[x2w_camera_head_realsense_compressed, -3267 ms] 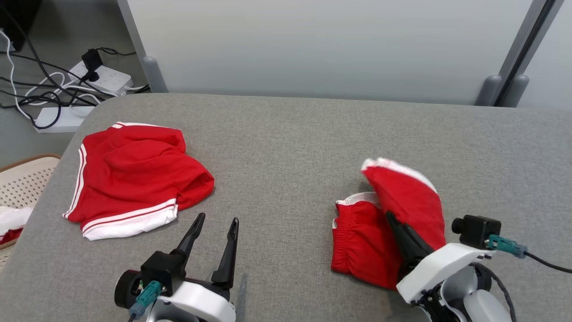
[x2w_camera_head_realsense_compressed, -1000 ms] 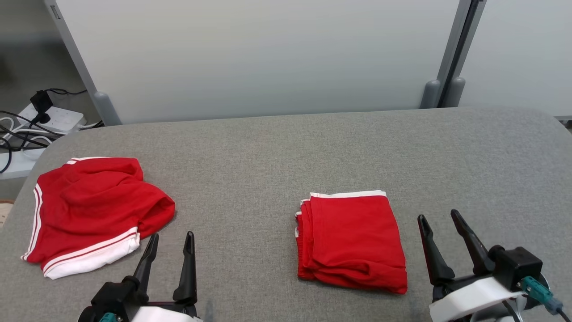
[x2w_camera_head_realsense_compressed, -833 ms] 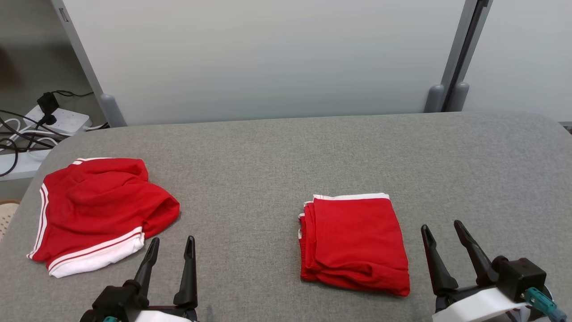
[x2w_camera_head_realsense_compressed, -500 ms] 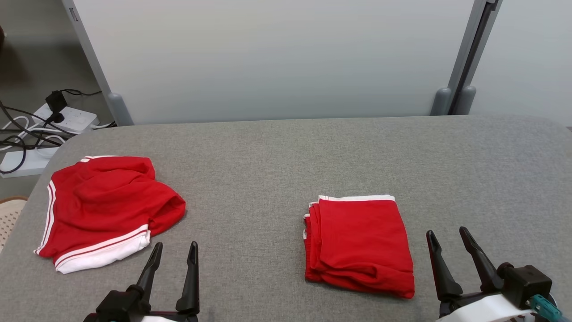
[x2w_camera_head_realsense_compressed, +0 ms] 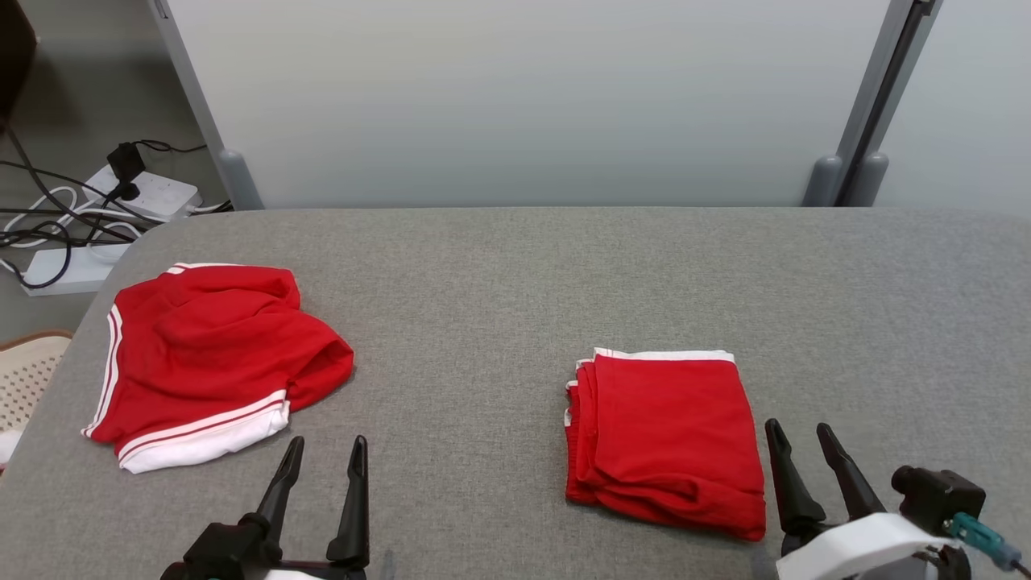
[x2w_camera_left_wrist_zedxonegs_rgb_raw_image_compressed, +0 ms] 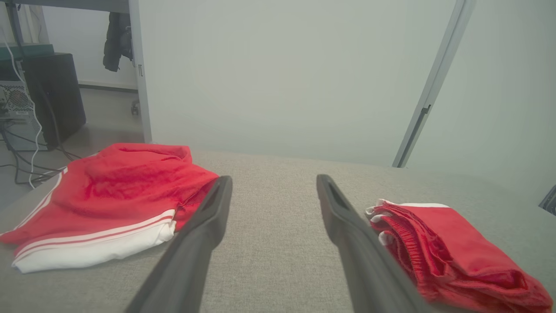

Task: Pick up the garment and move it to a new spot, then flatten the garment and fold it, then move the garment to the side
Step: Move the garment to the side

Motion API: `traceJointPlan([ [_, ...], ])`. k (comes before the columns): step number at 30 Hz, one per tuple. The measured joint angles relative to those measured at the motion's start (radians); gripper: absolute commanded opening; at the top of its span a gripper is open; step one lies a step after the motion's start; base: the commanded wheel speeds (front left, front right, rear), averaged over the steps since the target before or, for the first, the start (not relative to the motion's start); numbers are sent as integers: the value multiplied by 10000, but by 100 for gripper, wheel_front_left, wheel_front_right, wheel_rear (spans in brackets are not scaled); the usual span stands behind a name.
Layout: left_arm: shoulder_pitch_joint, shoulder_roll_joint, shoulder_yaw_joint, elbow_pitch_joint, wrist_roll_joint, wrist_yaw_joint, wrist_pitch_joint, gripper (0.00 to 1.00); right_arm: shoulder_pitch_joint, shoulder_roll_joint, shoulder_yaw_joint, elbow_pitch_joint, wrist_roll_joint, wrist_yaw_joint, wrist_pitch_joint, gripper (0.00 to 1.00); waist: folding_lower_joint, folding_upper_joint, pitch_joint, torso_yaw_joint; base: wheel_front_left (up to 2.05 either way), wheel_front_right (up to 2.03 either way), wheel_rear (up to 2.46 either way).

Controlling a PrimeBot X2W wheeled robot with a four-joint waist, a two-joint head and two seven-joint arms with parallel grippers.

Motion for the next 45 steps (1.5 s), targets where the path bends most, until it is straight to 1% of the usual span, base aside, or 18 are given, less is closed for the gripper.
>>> traceJointPlan([
  [2, -7, -52, -13, 15, 0, -42, 0, 100, -328, -13, 92, 535, 702, 0, 42, 100, 0, 0, 20, 67, 0, 0, 0],
  [5, -18, -56, -36, 33, 2, -84, 0, 100, -813, -119, 150, 1229, 1858, 0, 602, 100, 0, 0, 59, 174, 0, 0, 0],
  [10, -48, -73, -153, 75, 73, -173, 0, 100, -1696, -654, 224, 2188, 3266, 0, 1672, 100, 0, 0, 187, 399, 0, 0, 0],
  [13, -108, -75, -213, 107, 79, -178, 0, 100, -2087, -957, 483, 2696, 3697, 0, 2270, 100, 0, 0, 275, 544, 0, 0, 0],
  [17, -389, -82, -297, 198, 94, -240, 0, 100, -2458, -1101, 786, 3302, 4416, 0, 3172, 100, 0, 0, 411, 739, 0, 0, 0],
  [19, -478, -86, -351, 242, 111, -257, 0, 100, -2567, -1267, 989, 3568, 4516, 0, 3490, 100, 0, 0, 451, 853, 0, 0, 0],
  [25, -498, -102, -426, 309, 178, -267, 0, 100, -2898, -1536, 1131, 4311, 4723, 0, 3563, 100, 0, 0, 578, 1063, 0, 0, 0],
  [28, -508, -111, -449, 318, 178, -336, 0, 100, -2976, -1444, 1135, 4470, 5189, 0, 3825, 100, 0, 0, 614, 1111, 0, 0, 0],
  [34, -668, -117, -472, 337, 182, -337, 0, 100, -3015, -1233, 1191, 4508, 6184, 0, 4182, 100, 0, 0, 663, 1179, 0, 0, 0],
  [38, -667, -119, -514, 341, 215, -341, 0, 100, -3036, -1246, 1446, 4435, 6483, 0, 4245, 100, 0, 0, 644, 1179, 0, 0, 0],
  [39, -668, -121, -516, 341, 228, -347, 0, 100, -3035, -1252, 1492, 4397, 6558, 0, 4243, 82, 0, 0, 637, 1175, 0, 0, 0],
  [40, -668, -121, -518, 341, 244, -353, 0, 100, -3032, -1273, 1572, 4326, 6619, 0, 4238, 42, 0, 0, 630, 1171, 0, 0, 0],
  [41, -668, -121, -522, 343, 253, -355, 0, 100, -3029, -1329, 1728, 4205, 6615, 0, 4176, 11, 0, 0, 623, 1168, 0, 0, 0],
  [42, -668, -125, -527, 343, 253, -382, 0, 100, -3033, -1392, 1860, 4123, 6550, 0, 3952, 0, 0, 0, 617, 1166, 0, 0, 0],
  [45, -667, -127, -541, 353, 253, -426, 0, 100, -3032, -1613, 2148, 4111, 6427, 0, 3488, 0, 0, 0, 577, 1149, 0, 0, 0],
])
